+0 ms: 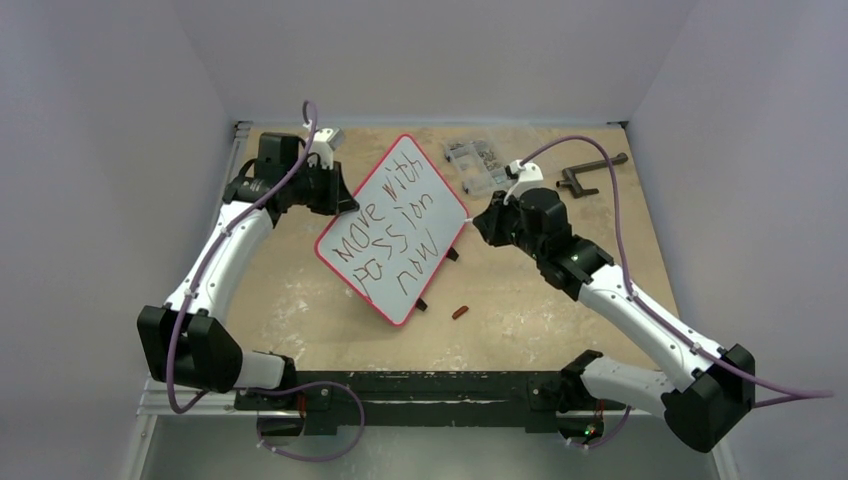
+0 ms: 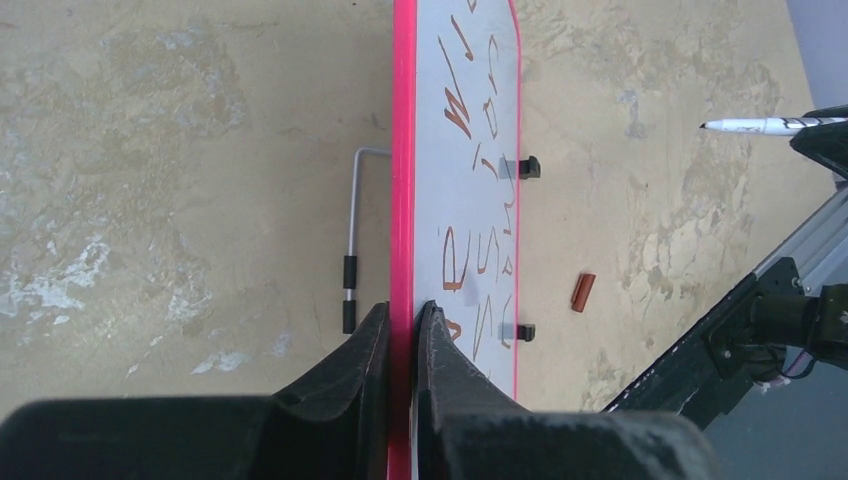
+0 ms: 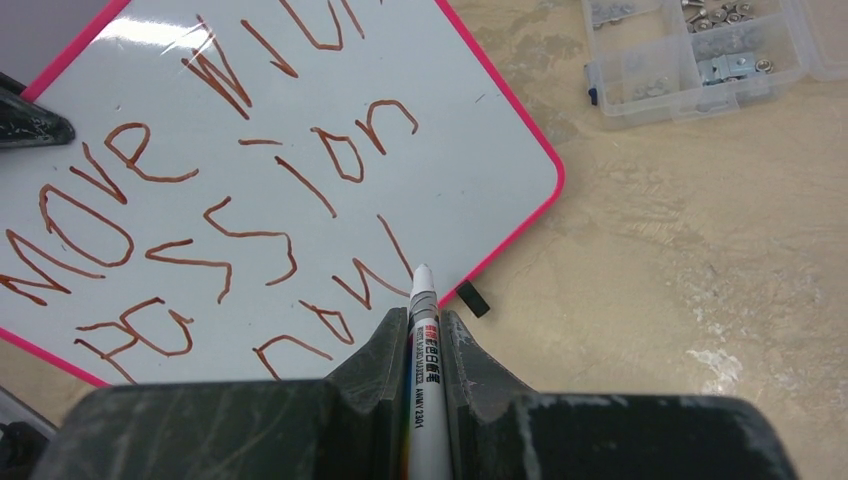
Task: Write a sentence on the whiteboard
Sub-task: Write a sentence on the whiteboard, then close the whiteboard marker at the center of the board.
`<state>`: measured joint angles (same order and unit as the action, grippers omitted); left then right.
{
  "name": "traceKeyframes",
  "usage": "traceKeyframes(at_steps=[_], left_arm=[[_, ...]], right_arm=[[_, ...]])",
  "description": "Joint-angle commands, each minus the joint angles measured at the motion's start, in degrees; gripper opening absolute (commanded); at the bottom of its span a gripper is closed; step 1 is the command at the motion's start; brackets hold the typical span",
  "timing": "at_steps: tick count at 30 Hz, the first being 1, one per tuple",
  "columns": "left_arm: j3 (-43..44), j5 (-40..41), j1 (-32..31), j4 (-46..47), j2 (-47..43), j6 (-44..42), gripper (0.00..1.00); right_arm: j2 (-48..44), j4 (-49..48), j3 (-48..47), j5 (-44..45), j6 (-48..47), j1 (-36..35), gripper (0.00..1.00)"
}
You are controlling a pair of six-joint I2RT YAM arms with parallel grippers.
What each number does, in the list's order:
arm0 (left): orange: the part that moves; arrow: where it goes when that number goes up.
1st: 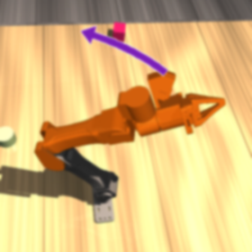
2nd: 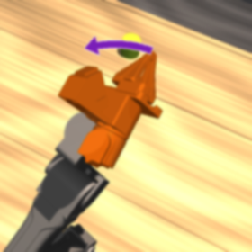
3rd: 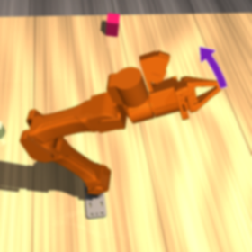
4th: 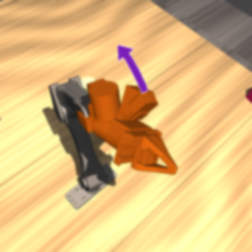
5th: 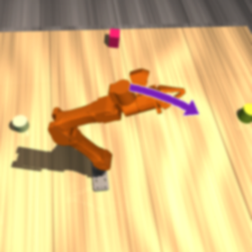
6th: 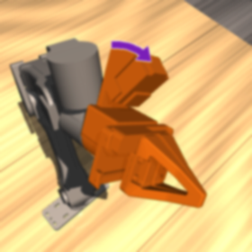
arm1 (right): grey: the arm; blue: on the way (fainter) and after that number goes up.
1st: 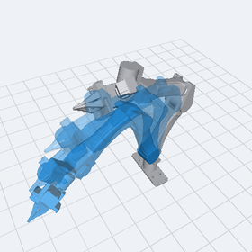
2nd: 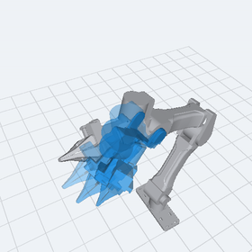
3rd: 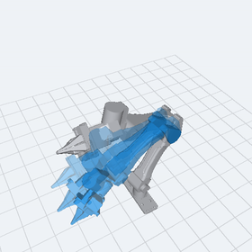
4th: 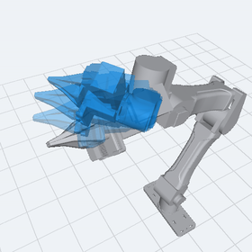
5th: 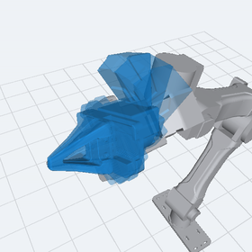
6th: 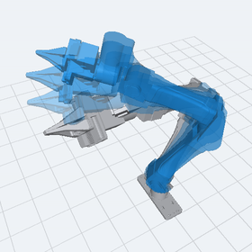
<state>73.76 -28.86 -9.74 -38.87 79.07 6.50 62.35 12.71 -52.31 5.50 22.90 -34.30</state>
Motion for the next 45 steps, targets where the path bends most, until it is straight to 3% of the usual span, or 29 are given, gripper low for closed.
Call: traceKeyframes(at_steps=[1, 35, 45], left_arm=[[-3.5, 9.1, 0.1, -2.5, -1.0, -3.8, 0.09], [-7.8, 14.2, 0.1, -0.4, -6.3, -4.8, 0.35], [-3.9, 13.1, 0.1, -2.2, -10.5, -4.8, 0.49]], right_arm=[[-1.9, -1.3, 1.2, 1.0, 0.6, 0.4, 0.00], [-2.8, -1.5, 3.1, 0.8, 1.0, 0.8, 0.00], [-3.4, -0.1, 1.4, 1.8, 0.3, 0.9, 0.00]])
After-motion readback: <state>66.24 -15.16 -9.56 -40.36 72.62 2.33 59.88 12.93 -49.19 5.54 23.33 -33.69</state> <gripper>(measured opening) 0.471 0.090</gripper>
